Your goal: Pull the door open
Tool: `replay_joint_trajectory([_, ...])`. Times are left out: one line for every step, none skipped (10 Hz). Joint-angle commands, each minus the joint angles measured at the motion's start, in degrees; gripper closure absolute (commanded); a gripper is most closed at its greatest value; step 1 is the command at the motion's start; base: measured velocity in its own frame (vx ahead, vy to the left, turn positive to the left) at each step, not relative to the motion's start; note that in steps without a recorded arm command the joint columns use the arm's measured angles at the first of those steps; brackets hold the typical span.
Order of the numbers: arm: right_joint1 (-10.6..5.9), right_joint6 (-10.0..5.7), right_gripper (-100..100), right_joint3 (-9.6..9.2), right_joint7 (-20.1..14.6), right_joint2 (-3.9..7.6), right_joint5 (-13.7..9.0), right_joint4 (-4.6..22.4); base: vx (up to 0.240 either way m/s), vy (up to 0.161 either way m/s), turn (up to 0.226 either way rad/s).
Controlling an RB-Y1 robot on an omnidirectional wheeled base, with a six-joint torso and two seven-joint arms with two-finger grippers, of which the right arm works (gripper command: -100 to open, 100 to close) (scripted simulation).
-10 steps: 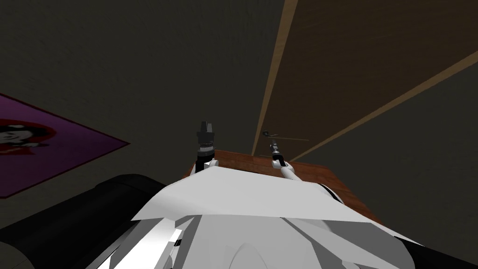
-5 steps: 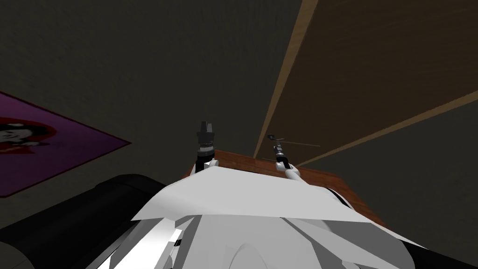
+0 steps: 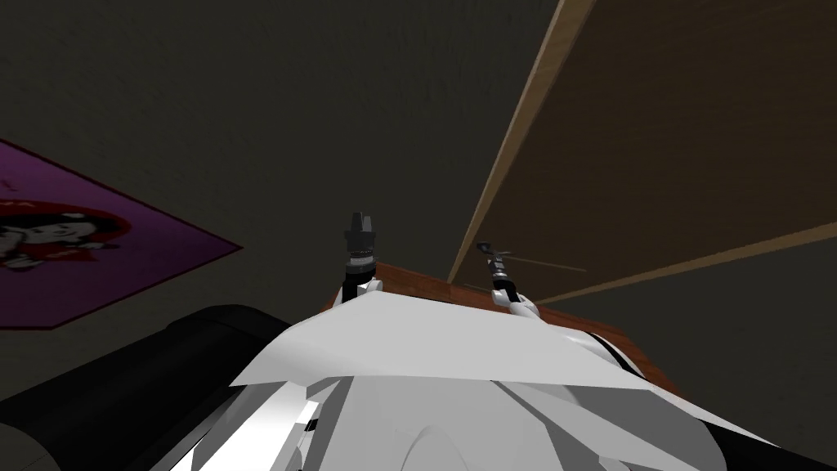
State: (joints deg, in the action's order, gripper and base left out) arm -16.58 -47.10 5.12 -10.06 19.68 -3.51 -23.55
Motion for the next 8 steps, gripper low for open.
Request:
replay_joint_trajectory([2.19, 1.58, -100, 0.25, -0.67, 0.72, -0.22, -2.86, 0.131, 0.021, 0.096])
replay_joint_trajectory([2.19, 1.58, -100, 0.25, -0.67, 0.72, -0.22, -1.14, 0.057, 0.009, -0.013])
replay_joint_trajectory([2.19, 1.58, -100, 0.25, -0.67, 0.72, -0.22, -3.39, 0.017, 0.001, -0.022])
replay_joint_trajectory([2.19, 1.58, -100, 0.25, -0.67, 0.72, -0.22, -3.90, 0.000, 0.000, 0.000])
replay_joint_trajectory([2.19, 1.58, -100, 0.25, -0.67, 0.72, -0.22, -3.94, -0.013, -0.001, 0.004])
replay_joint_trajectory([3.15, 0.78, -100, 0.73, -1.89, 2.34, -0.63, -3.51, 0.090, 0.005, 0.169])
replay_joint_trajectory([3.15, 0.78, -100, 0.73, -1.89, 2.34, -0.63, -5.23, 0.136, -0.008, 0.076])
replay_joint_trajectory([3.15, 0.78, -100, 0.73, -1.89, 2.34, -0.63, -5.11, 0.081, 0.005, -0.003])
